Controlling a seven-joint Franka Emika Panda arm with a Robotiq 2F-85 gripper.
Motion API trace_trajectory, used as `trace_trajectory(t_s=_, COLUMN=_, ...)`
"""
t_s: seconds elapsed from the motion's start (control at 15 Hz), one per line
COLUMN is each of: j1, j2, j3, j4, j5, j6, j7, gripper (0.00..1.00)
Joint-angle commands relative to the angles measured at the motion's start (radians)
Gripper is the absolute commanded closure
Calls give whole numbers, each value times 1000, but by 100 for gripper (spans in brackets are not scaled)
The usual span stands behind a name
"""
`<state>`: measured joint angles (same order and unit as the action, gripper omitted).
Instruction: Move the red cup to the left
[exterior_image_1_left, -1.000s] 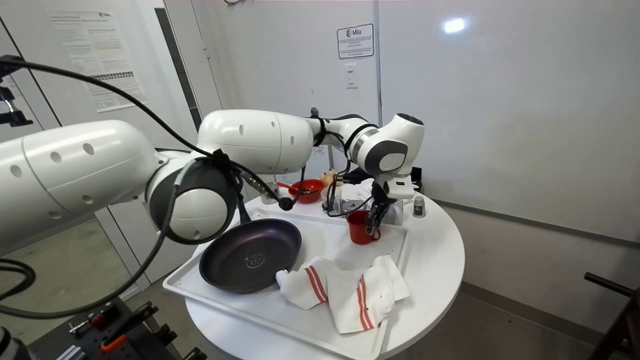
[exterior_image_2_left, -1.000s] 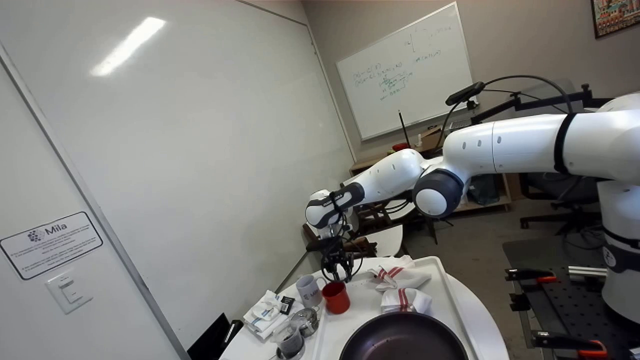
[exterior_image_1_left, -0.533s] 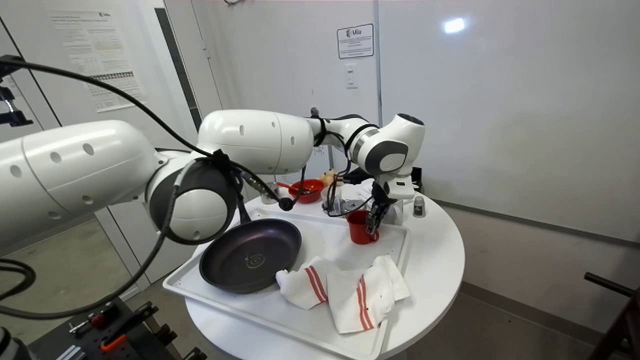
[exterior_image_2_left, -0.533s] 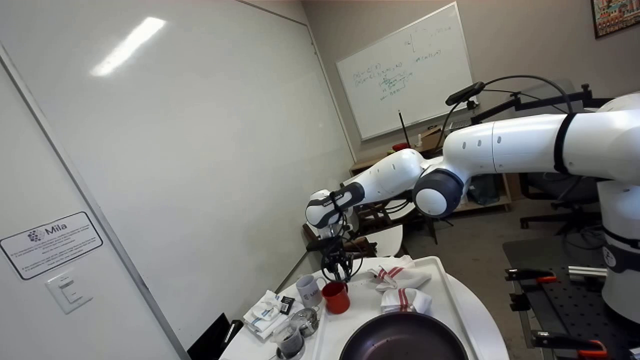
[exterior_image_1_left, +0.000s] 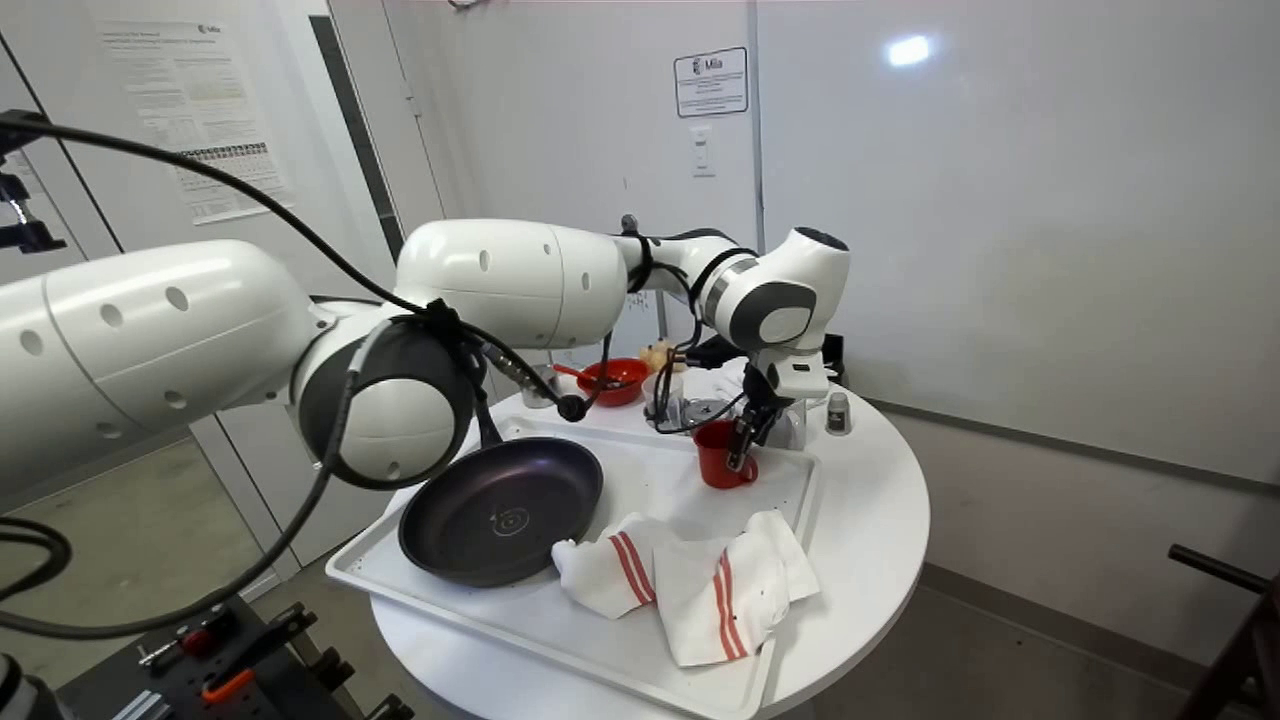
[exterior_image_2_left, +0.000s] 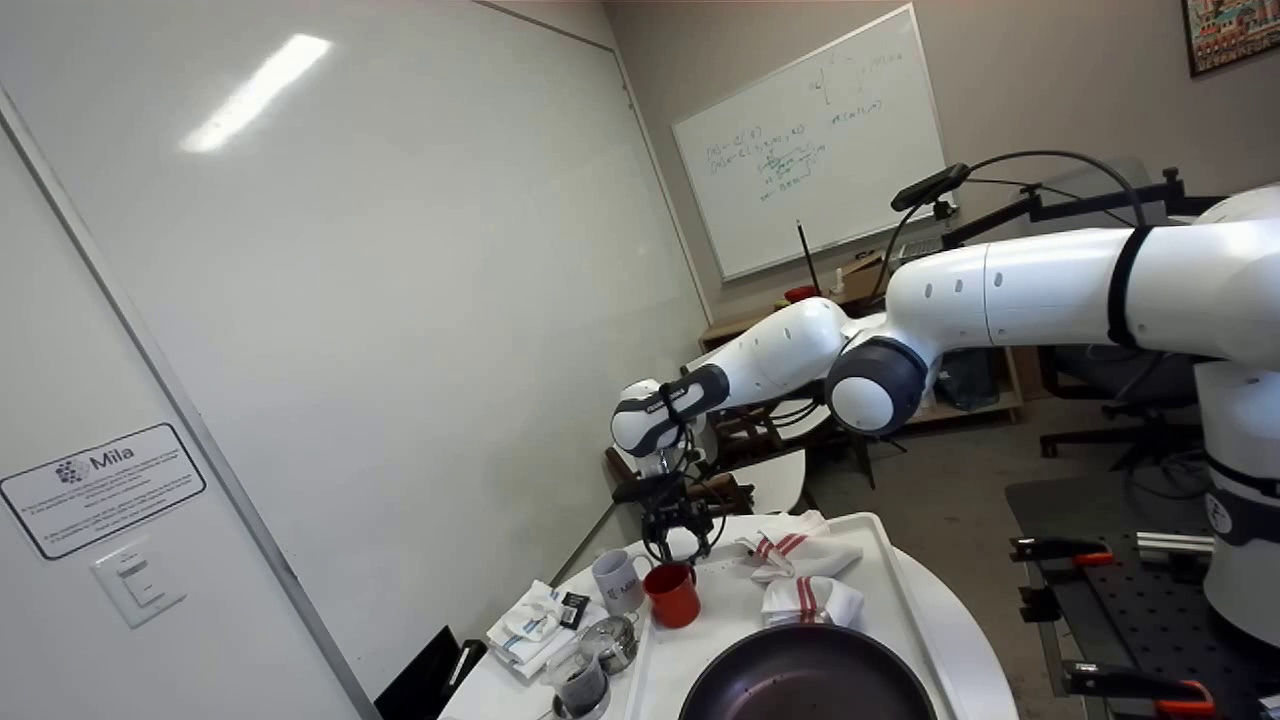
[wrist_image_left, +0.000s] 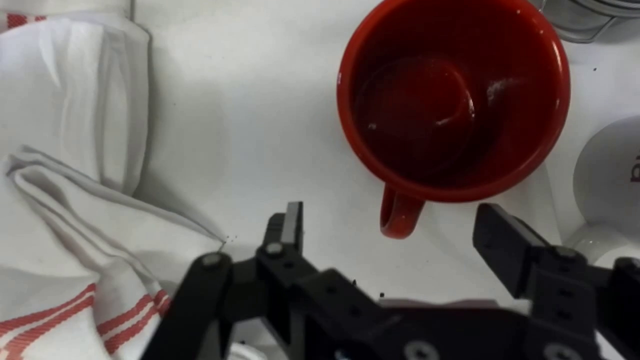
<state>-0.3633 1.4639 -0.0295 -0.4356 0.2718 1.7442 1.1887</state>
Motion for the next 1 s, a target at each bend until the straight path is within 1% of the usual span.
trace_trajectory(t_s=0.0, j1=-4, j2=0, j3=10, j4=-2, j5=-21, j6=-4, j7=23, gripper=0)
trace_trajectory(t_s=0.53, j1=1, j2=2, j3=8, j4=-37, j5=-20, j6=-17, j7=27, gripper=0)
trace_trajectory(t_s=0.6, j1=1, j2=2, j3=8, j4=-38, j5=-19, j6=-17, j7=28, gripper=7)
trace_trajectory(t_s=0.67, j1=0, j2=2, j3=7, j4=-39, j5=-19, j6=-17, j7=28, gripper=26)
trace_trajectory(t_s=0.73, j1=0, j2=2, j3=7, j4=-40, j5=-19, j6=-16, j7=28, gripper=32)
trace_trajectory(t_s=0.87, j1=0, j2=2, j3=7, j4=-44, j5=-18, j6=-16, j7=28, gripper=47)
trace_trajectory(t_s=0.93, j1=0, j2=2, j3=7, j4=-46, j5=-18, j6=-16, j7=28, gripper=56)
